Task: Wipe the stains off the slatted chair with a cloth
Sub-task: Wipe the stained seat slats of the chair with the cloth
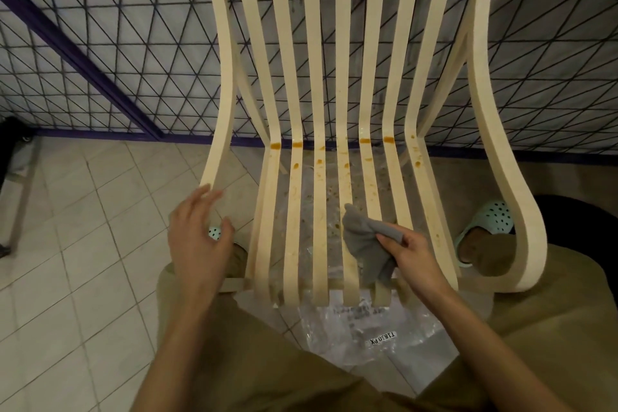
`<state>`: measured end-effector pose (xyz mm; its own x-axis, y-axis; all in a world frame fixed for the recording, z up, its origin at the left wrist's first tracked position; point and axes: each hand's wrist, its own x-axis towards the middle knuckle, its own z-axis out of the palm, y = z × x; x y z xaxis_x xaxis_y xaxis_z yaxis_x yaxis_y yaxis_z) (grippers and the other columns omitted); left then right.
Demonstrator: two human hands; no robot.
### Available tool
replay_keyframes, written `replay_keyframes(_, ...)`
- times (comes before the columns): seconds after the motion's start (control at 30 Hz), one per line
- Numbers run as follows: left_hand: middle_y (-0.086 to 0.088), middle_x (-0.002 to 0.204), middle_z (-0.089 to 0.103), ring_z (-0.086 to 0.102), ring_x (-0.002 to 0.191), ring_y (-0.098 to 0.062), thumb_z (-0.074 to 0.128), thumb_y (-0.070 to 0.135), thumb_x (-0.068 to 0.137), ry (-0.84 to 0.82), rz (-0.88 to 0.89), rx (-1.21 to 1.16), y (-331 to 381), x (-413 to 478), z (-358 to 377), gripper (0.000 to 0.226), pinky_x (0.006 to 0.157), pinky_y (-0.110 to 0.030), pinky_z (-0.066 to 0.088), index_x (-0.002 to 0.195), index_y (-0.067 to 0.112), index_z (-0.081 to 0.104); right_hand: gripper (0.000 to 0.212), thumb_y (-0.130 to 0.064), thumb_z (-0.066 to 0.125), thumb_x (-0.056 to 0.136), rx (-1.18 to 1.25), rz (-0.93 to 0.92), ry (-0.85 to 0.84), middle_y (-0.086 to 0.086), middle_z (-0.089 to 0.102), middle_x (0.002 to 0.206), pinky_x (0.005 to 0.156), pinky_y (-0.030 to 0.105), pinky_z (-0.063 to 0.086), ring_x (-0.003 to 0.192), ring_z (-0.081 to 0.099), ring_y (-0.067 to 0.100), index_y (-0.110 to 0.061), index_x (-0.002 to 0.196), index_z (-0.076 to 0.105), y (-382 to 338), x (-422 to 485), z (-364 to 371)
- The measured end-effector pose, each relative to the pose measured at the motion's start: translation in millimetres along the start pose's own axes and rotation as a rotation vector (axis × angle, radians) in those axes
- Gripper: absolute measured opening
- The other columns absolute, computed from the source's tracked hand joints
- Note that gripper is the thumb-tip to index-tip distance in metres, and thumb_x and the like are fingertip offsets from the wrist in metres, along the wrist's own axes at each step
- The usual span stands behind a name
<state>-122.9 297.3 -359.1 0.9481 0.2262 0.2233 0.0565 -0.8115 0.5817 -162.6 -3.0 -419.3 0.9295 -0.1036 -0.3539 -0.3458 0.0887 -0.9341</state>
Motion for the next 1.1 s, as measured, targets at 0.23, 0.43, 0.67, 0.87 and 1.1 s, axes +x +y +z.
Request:
replay_keyframes(0.23, -0.011, 0.134, 0.055, 0.058, 0.117, -0.032, 0.057, 0.015, 0.096, -0.117, -0.18, 0.058, -7.7, 22.5, 9.9, 0.059, 0.098, -0.044, 0.047, 0.149, 0.016, 0.032, 0.025, -0.012, 0.049, 0.1, -0.029, -0.018, -0.068, -0.006, 0.07, 0.107, 0.077, 0.015, 0.052, 0.099, 0.066, 0.003, -0.021, 0.119, 0.063, 0.5, 3.7, 24.1)
replay_keyframes(0.43, -0.008, 0.134, 0.056, 0.058, 0.114, -0.024, 0.055, 0.011, 0.097, -0.144, -0.18, -0.043, -4.1, 29.6, 15.2, 0.06, 0.095, -0.036, 0.048, 0.151, 0.019, 0.03, 0.025, -0.008, 0.047, 0.1, -0.071, -0.031, -0.136, -0.01, 0.068, 0.101, 0.073, 0.011, 0.051, 0.087, 0.066, -0.006, -0.016, 0.116, 0.064, -1.3, 8.6, 41.3)
replay_keyframes(0.67, -0.011, 0.134, 0.056, 0.057, 0.112, -0.024, 0.055, 0.011, 0.097, -0.161, -0.09, -0.089, 6.5, 59.0, 30.8, 0.057, 0.096, -0.035, 0.049, 0.15, 0.015, 0.034, 0.037, 0.002, 0.043, 0.099, -0.046, -0.076, -0.146, -0.007, 0.069, 0.116, 0.085, 0.017, 0.052, 0.108, 0.065, 0.006, -0.024, 0.112, 0.067, -4.6, 11.0, 34.8)
replay_keyframes(0.87, 0.0, 0.151, 0.041, 0.041, 0.136, -0.02, 0.053, 0.013, 0.097, -0.17, -0.116, -0.211, 7.5, 64.2, 38.0, 0.056, 0.112, -0.035, 0.035, 0.15, 0.018, 0.035, 0.039, 0.002, 0.045, 0.099, 0.021, -0.049, -0.073, -0.01, 0.07, 0.11, 0.082, 0.018, 0.053, 0.105, 0.066, 0.006, -0.027, 0.109, 0.068, -5.3, 12.5, 38.6)
replay_keyframes(1.1, 0.025, 0.142, 0.043, 0.039, 0.132, 0.006, 0.052, 0.046, 0.096, -0.37, 0.03, -0.457, 36.1, -43.8, 59.2, 0.043, 0.105, -0.022, 0.038, 0.138, 0.037, 0.047, 0.029, -0.002, 0.049, 0.098, 0.184, 0.063, -0.032, 0.003, 0.072, 0.109, 0.093, 0.035, 0.054, 0.105, 0.067, 0.016, -0.017, 0.113, 0.068, 0.0, 11.2, 64.9)
